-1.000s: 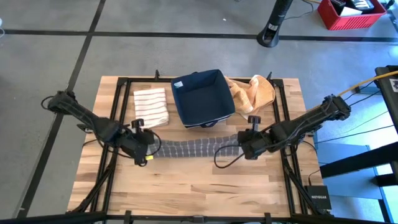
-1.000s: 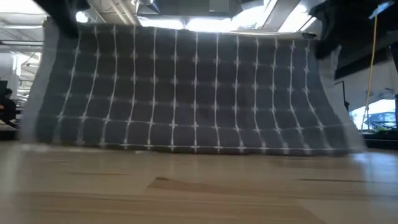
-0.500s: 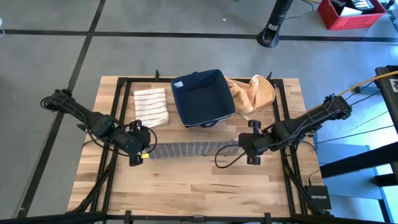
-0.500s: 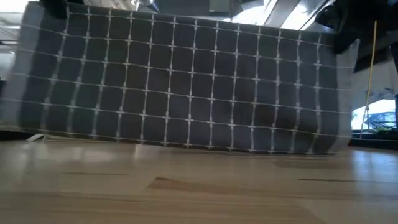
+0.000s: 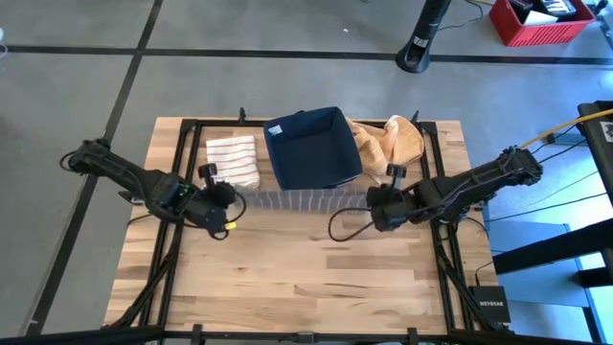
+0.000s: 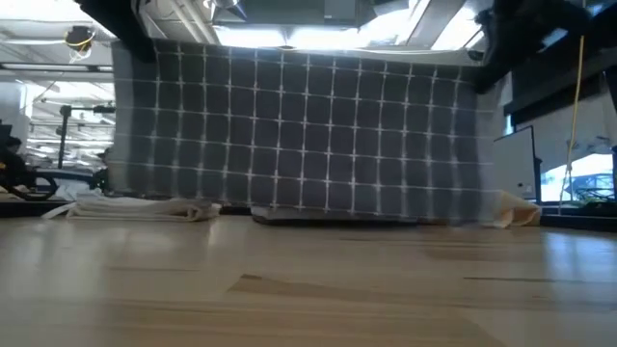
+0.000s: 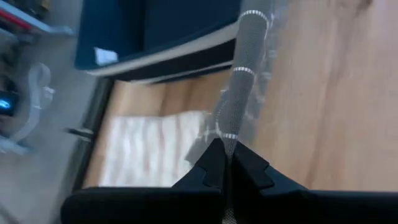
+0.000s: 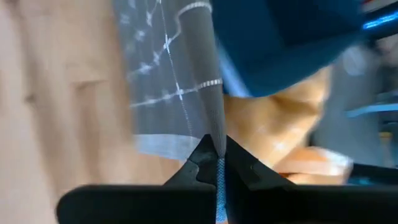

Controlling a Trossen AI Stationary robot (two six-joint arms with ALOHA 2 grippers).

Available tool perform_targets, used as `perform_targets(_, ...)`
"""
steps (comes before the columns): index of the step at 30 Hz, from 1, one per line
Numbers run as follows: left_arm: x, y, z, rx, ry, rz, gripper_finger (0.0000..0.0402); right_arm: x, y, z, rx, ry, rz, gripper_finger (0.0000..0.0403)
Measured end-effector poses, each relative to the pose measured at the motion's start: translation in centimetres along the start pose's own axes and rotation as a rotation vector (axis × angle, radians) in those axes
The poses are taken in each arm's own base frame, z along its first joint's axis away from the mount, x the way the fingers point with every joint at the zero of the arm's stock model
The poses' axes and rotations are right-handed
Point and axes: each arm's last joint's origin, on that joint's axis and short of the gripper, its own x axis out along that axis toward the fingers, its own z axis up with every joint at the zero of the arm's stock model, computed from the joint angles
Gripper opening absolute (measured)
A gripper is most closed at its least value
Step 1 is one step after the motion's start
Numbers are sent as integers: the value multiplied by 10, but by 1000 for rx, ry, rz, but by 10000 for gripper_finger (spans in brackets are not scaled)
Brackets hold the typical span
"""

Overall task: Fold towel
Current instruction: Fold the black towel

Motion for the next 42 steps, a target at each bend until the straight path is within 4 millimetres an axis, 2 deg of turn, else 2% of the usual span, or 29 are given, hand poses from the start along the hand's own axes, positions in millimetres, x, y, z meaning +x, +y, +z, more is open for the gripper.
perform_targets(4, 4, -23, -5, 85, 4, 7, 0, -4, 16, -2, -36, -45, -26, 3)
perform_targets(11, 22, -91, -44, 134, 35, -11, 0, 4, 81, -24, -83, -57, 92, 5)
perform_targets(16, 30, -140, -60, 120, 63, -143, 0, 14, 129, -40, -127, -27, 232, 5)
perform_targets(20, 33, -167, -64, 149, 98, -292, 0, 19, 153, -44, -159, 3, 322, 6)
perform_targets(24, 36, -177, -63, 109, 120, -372, 0, 23, 164, -45, -130, 72, 423, 16)
perform_targets(28, 37, -177, -61, 92, 140, -400, 9, 23, 167, -43, -103, 73, 462, 43)
perform_targets(33, 40, -177, -60, 27, 221, -446, 66, 22, 168, -45, -44, 136, 501, 108)
perform_targets(37, 37, -179, -57, -6, 348, -566, 115, 18, 169, -47, -28, 262, 609, 161)
perform_targets(40, 30, -178, -48, -53, 468, -695, 136, 11, 164, -43, 9, 400, 662, 187)
perform_targets(42, 26, -174, -42, -84, 487, -737, 142, 6, 157, -38, 44, 478, 660, 195)
